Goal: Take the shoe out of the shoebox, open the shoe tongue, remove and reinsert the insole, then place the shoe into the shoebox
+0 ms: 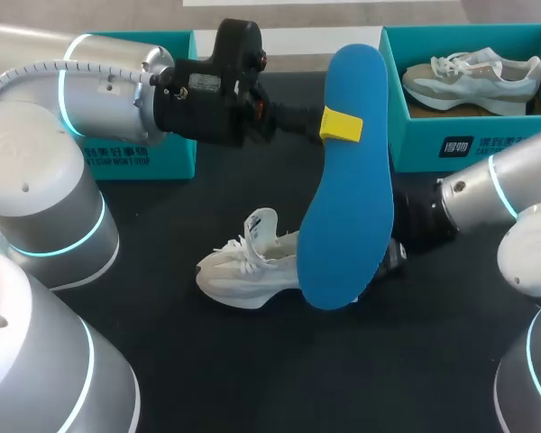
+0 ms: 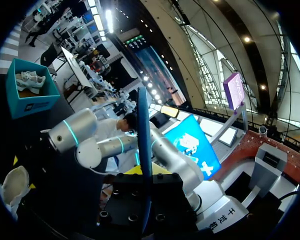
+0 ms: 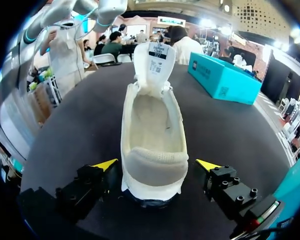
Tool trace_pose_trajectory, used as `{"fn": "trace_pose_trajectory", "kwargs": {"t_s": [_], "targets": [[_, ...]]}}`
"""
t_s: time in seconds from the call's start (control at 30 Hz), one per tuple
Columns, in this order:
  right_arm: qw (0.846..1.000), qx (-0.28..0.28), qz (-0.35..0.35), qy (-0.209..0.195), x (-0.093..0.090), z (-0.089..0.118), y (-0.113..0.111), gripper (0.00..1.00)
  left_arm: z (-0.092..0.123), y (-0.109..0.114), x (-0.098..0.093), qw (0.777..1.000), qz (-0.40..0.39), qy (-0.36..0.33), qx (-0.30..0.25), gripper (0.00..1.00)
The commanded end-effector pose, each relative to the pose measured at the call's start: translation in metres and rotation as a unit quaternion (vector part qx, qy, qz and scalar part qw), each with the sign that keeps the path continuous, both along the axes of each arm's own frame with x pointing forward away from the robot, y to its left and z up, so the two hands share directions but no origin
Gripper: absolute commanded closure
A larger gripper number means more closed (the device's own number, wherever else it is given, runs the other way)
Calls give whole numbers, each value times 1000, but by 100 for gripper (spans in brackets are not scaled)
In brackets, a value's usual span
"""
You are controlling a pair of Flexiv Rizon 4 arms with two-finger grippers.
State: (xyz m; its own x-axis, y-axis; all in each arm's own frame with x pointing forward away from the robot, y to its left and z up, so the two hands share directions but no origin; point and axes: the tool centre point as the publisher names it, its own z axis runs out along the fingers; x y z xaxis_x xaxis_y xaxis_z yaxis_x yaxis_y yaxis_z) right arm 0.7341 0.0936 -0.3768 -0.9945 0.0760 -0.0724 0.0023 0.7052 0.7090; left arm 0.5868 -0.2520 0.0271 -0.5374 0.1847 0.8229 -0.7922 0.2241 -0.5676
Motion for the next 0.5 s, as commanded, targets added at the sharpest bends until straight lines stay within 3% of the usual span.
{"fn": "trace_pose_trajectory", "kwargs": {"t_s": [0.03, 0.5], "targets": [[997, -76, -5, 9, -2, 7, -2, 0, -1, -1, 0, 1000, 0, 0, -1, 100], [996, -86, -8, 11, -2, 9, -6, 0, -1, -1, 0, 1000, 0, 0, -1, 100]]}}
